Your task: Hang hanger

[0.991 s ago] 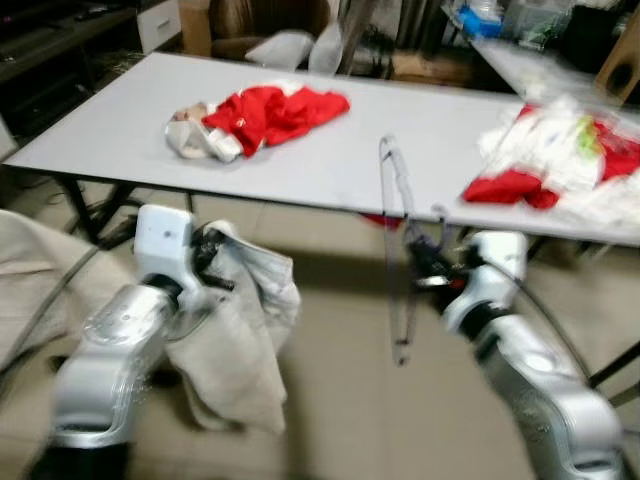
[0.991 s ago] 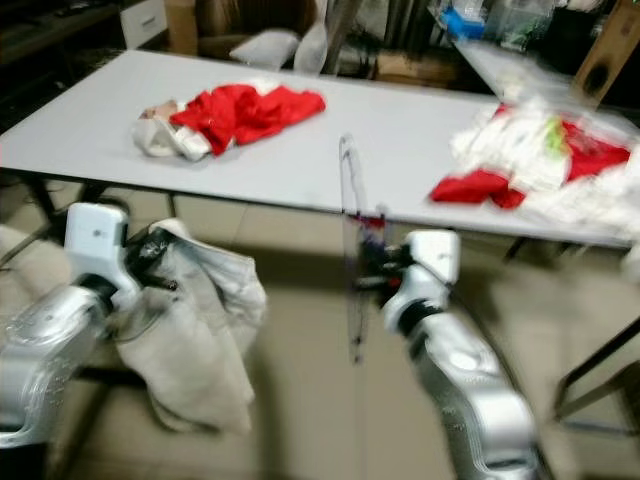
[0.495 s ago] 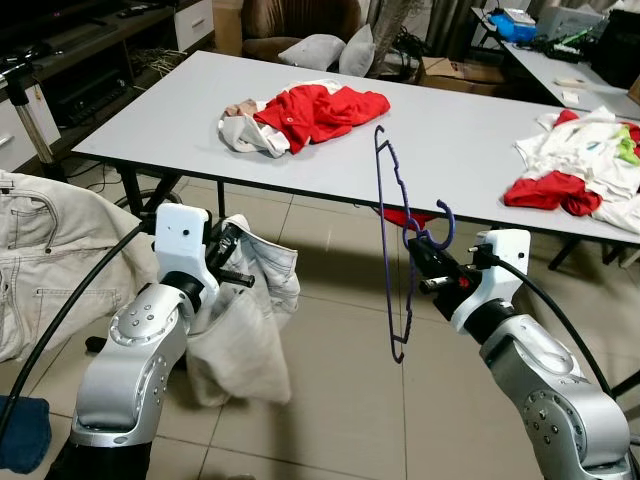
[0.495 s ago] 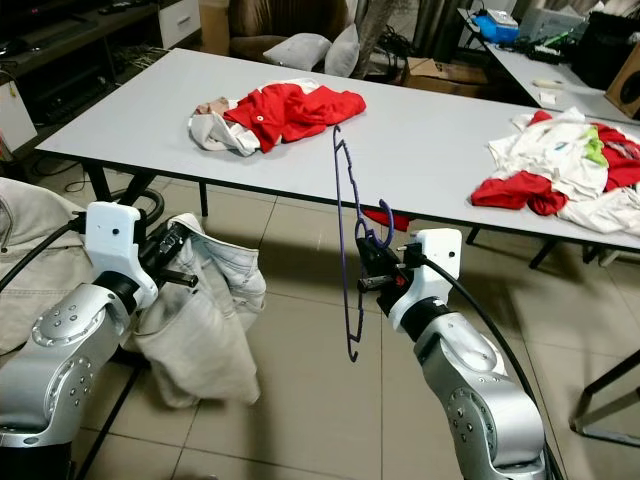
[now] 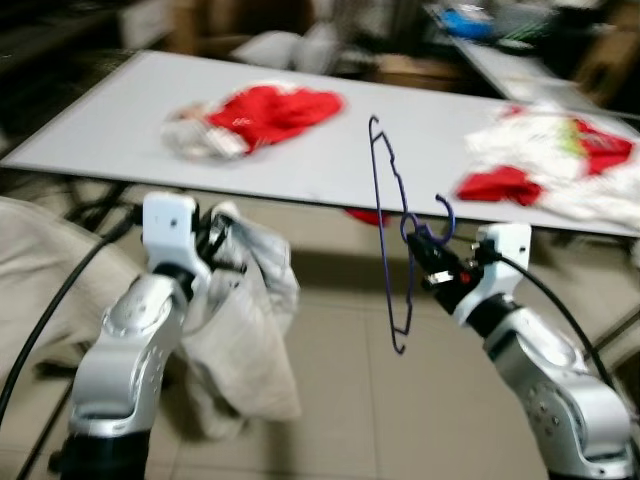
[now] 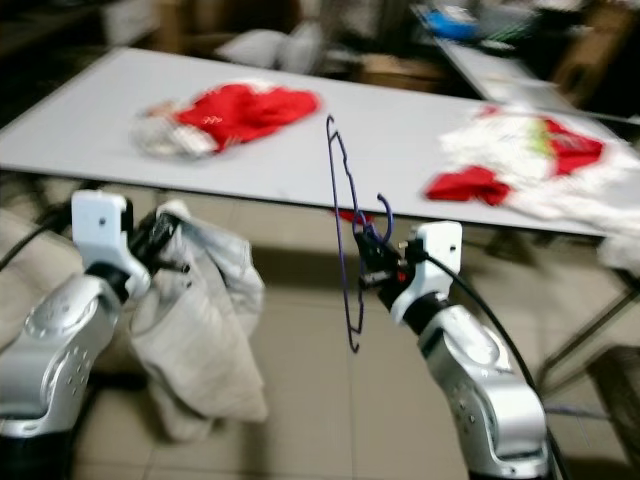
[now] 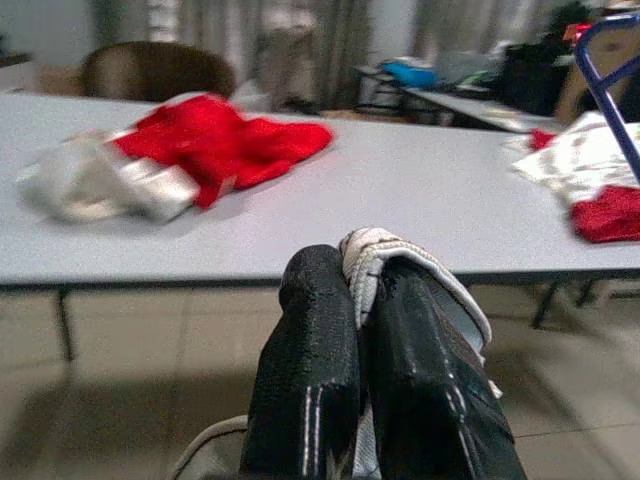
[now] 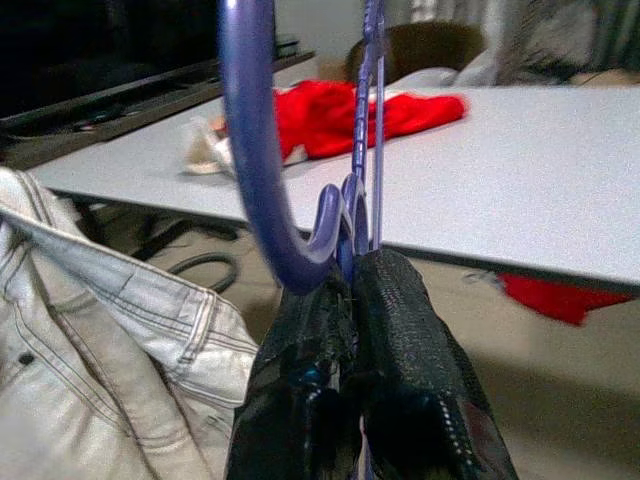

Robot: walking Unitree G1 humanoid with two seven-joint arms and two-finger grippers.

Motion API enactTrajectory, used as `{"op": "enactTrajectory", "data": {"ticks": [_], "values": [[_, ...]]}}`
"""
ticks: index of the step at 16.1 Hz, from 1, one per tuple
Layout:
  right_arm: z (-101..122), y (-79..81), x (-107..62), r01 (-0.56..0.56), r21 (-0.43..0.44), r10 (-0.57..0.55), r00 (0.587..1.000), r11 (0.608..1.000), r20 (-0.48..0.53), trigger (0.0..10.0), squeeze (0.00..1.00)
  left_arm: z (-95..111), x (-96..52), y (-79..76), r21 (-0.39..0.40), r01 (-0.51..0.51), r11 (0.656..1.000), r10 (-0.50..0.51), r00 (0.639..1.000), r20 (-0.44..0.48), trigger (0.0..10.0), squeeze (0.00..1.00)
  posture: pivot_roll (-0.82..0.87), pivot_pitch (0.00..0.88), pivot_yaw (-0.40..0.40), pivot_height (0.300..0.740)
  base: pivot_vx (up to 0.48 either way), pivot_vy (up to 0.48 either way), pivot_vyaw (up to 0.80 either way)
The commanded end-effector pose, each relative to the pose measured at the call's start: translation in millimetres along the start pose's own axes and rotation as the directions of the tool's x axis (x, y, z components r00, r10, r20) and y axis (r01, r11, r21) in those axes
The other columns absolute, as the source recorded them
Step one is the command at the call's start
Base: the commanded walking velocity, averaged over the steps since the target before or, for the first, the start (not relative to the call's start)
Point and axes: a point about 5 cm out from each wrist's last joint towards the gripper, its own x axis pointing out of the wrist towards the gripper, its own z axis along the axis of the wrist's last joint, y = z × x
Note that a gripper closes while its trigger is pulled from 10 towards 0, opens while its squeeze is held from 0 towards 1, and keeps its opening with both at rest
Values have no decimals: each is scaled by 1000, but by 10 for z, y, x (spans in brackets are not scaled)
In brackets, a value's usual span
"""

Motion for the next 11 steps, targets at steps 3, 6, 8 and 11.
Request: {"op": "enactTrajectory", "data": {"ticks": [3,6,8,11], "values": [[53,-44,11,-16,-36,16,1000,999,20,10000,0,126,44,27,12,-5,1000,4,998,61,10000,0,64,0,-99,740,382,0,0],[45,-45,9,-19,-37,20,1000,999,21,10000,0,141,63,46,16,-5,1000,4,998,68,10000,0,64,0,-100,740,401,0,0],[45,-14,4,-42,-47,43,999,998,19,10000,0,150,75,48,18,0,1000,-1,997,73,10000,0,62,0,-100,740,398,0,0],[61,15,-8,-93,-74,94,996,993,2,10000,0,178,104,68,23,4,1000,-6,997,79,10000,0,58,0,-98,740,398,0,0]]}}
